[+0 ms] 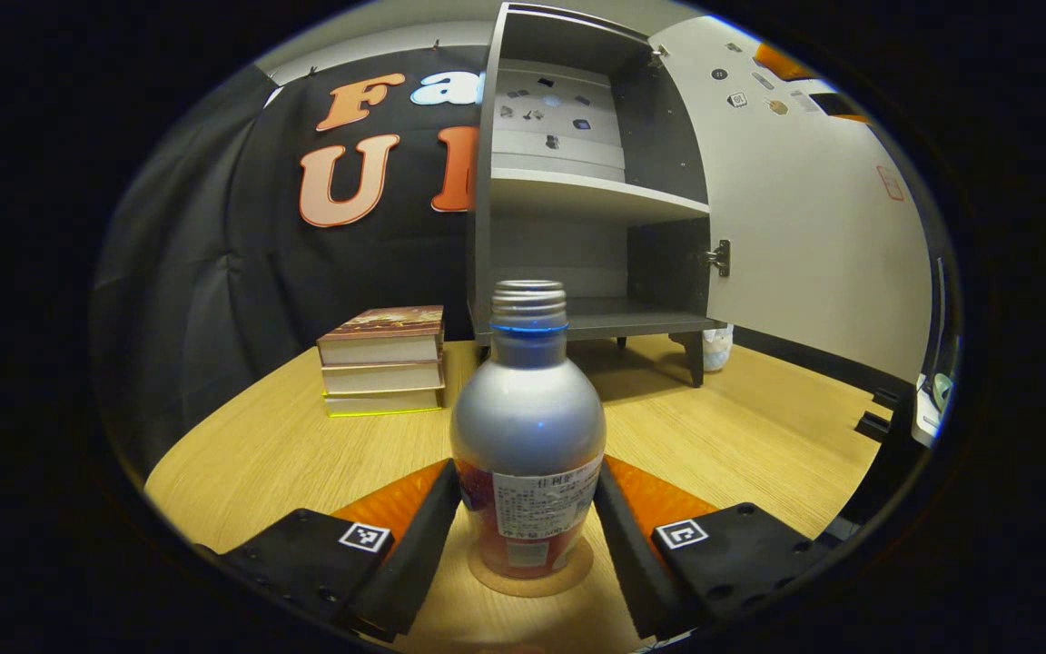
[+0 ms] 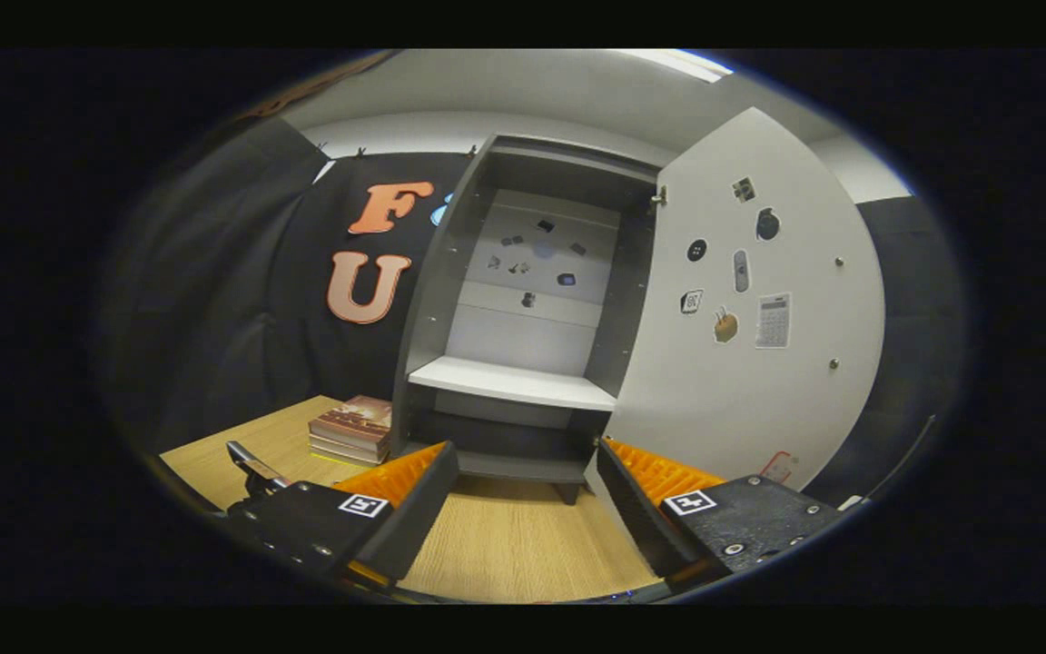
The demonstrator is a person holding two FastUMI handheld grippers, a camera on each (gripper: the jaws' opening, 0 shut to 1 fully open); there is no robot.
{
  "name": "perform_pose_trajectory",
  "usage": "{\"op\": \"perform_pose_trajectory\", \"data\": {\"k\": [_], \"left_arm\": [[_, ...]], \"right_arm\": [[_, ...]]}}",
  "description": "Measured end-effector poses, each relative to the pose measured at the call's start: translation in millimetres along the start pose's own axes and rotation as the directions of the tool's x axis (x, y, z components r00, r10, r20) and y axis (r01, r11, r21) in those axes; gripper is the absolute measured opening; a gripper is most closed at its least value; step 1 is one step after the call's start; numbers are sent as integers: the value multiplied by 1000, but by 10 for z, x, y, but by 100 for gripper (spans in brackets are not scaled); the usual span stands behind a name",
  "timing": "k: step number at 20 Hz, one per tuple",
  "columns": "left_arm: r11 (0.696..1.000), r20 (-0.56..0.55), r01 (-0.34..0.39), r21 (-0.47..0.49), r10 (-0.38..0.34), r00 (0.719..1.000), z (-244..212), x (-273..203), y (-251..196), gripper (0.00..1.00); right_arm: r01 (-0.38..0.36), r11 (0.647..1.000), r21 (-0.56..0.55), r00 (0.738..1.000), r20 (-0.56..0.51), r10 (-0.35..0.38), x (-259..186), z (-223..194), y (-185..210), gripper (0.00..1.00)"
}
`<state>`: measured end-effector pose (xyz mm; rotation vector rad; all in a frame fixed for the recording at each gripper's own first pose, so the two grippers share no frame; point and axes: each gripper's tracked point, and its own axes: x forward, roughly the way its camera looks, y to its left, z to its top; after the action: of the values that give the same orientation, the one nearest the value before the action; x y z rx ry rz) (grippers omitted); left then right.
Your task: Open the cabinet door with the right hand, grasp the bottle in the cabinet with the left hand and place it on the coaster, then close the cabinet door with the right hand.
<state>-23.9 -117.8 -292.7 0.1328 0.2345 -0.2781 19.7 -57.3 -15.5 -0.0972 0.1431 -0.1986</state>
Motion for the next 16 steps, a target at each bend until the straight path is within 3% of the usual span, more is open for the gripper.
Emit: {"op": "perform_pose_trajectory", "data": {"k": [8,16], "left_arm": [[998,89,47,38,-50,995,613,15,-35,92],[993,183,117,25,-120,976,1650,42,-2,92]], "right_arm": [[49,998,38,999,7,-49,-44,55,-87,94],[195,974,115,980,20,-199,-126,125,-284,94]]}}
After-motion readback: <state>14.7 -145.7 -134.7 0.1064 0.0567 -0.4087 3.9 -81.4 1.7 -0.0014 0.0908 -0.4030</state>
